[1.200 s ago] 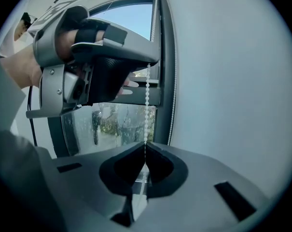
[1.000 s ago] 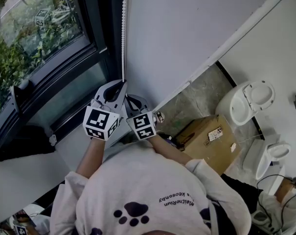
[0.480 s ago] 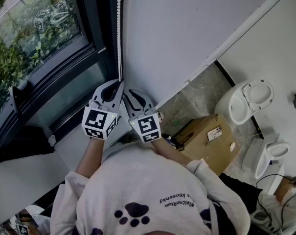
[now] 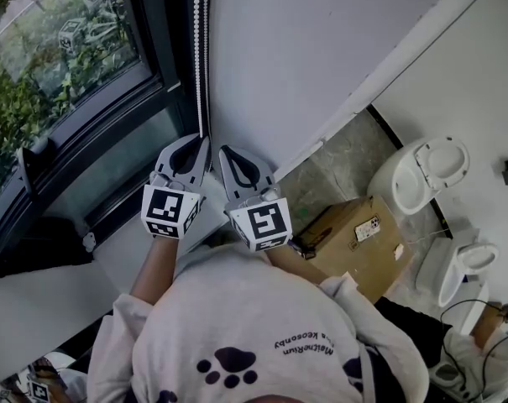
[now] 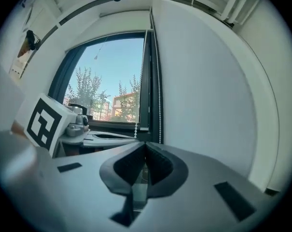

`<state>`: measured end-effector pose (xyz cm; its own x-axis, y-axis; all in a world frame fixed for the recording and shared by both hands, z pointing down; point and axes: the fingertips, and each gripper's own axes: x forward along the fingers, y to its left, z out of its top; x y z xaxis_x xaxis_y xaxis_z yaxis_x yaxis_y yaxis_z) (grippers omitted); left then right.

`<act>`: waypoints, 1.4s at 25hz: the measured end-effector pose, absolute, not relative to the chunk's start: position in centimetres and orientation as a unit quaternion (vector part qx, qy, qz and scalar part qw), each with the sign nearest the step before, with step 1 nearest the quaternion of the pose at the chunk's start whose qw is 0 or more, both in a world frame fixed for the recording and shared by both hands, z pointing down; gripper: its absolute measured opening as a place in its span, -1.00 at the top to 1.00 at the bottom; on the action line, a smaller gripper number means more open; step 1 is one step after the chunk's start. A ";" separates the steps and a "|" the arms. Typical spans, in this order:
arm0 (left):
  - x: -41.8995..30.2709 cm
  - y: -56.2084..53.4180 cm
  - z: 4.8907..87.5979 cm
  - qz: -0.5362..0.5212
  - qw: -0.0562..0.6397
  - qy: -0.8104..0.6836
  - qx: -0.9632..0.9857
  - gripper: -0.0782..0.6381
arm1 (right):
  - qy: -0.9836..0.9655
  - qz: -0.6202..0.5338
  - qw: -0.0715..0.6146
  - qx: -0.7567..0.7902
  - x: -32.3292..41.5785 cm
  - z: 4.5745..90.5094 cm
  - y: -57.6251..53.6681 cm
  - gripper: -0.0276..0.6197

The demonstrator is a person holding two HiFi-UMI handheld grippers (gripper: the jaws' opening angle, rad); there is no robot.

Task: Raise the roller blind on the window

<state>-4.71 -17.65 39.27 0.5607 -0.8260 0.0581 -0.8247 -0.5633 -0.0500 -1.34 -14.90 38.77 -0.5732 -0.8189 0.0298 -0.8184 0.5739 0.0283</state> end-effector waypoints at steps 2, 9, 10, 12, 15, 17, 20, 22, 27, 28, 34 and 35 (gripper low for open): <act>-4.8 -17.7 39.1 -0.039 0.005 0.468 -0.883 0.76 | -0.888 0.004 0.016 0.460 -1.3 38.6 -14.8 0.89; -5.2 -17.6 37.1 -0.020 -0.001 0.469 -0.883 0.67 | -0.888 0.009 0.010 0.460 -1.4 38.4 -14.6 0.89; -5.2 -17.4 36.9 -0.020 -0.004 0.466 -0.884 0.55 | -0.888 0.008 0.009 0.460 -1.3 38.3 -14.6 0.89; -5.1 -16.9 36.5 -0.023 -0.008 0.462 -0.887 0.49 | -0.887 0.007 0.005 0.462 -1.2 38.0 -14.6 0.89; -5.1 -15.5 35.9 -0.019 -0.009 0.459 -0.888 0.49 | -0.886 0.004 -0.002 0.463 -1.0 37.2 -14.4 0.89; -5.1 -14.5 35.5 -0.012 -0.008 0.459 -0.888 0.49 | -0.886 -0.001 -0.007 0.464 -0.9 36.6 -14.2 0.89; -4.8 -13.2 34.7 0.006 -0.001 0.461 -0.887 0.63 | -0.886 -0.012 -0.012 0.464 -0.7 35.4 -13.7 0.89; -4.6 -12.5 34.1 0.014 0.004 0.463 -0.886 0.70 | -0.886 -0.017 -0.016 0.463 -0.5 34.7 -13.3 0.89; -4.2 -11.4 33.9 0.007 0.002 0.464 -0.886 0.76 | -0.885 -0.022 -0.028 0.464 0.0 33.6 -12.2 0.89; -4.2 -11.2 34.0 0.005 0.002 0.467 -0.884 0.76 | -0.885 -0.024 -0.025 0.465 0.0 33.4 -12.1 0.89; -4.5 -10.4 34.2 0.011 -0.001 0.495 -0.869 0.76 | -0.885 -0.031 -0.010 0.464 0.1 33.2 -10.9 0.89; -4.6 -10.2 34.2 0.012 0.001 0.500 -0.866 0.76 | -0.885 -0.030 -0.010 0.465 0.1 33.2 -10.7 0.89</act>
